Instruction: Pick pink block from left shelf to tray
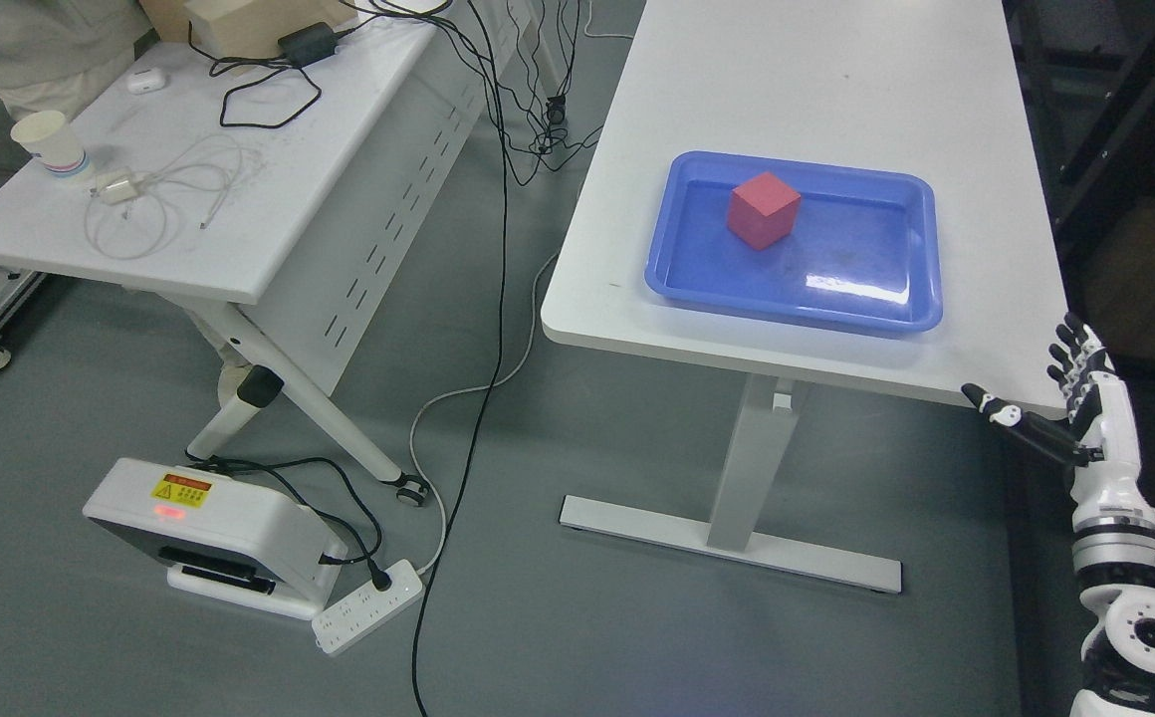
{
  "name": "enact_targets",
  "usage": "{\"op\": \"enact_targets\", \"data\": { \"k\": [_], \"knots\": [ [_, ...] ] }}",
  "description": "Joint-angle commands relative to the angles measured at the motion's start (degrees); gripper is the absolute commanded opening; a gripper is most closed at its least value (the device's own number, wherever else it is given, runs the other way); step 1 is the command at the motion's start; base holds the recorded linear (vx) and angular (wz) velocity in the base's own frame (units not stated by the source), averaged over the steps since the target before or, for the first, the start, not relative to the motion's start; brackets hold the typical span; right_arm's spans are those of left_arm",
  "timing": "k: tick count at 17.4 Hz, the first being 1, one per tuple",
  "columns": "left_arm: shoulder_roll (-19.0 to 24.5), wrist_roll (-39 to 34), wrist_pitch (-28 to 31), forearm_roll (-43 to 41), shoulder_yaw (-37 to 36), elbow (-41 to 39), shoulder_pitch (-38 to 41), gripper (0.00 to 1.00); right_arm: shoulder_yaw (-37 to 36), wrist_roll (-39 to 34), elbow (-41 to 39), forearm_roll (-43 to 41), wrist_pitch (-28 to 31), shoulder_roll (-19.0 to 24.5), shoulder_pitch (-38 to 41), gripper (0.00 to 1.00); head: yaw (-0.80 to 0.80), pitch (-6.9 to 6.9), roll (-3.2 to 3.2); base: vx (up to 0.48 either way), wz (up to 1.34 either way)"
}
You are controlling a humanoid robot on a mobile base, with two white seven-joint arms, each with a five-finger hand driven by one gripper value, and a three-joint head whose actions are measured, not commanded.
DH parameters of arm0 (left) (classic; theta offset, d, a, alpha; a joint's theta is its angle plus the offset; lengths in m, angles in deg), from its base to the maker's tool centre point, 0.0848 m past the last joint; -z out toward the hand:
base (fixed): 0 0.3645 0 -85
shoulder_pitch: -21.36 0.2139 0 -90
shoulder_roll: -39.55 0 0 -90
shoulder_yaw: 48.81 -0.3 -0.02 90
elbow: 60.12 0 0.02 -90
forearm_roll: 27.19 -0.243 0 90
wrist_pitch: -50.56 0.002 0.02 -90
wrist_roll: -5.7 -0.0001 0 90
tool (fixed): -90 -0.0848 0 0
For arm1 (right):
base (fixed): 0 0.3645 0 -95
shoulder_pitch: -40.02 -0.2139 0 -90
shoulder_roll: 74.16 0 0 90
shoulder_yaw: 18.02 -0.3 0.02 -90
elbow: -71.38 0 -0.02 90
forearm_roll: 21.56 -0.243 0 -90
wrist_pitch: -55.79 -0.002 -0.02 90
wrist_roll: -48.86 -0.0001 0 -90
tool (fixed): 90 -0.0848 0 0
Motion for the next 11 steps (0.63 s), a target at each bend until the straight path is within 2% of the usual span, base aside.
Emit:
{"op": "enact_targets", "data": {
  "k": [1, 11],
  "knots": [
    [1.00, 0.02, -0.01, -0.09, 0.00, -1.00, -1.31, 1.00, -0.44, -0.01, -0.02, -0.29, -0.43, 1.51, 1.93, 1.00, 0.00, 0.00, 0.00, -0.145, -0.19],
    [1.00, 0.02, -0.01, -0.09, 0.00, -1.00, -1.31, 1.00, 0.61, -0.36, -0.02, -0.29, -0.34, 1.86, 1.32, 1.00, 0.00, 0.00, 0.00, -0.146, -0.07]
  ]
}}
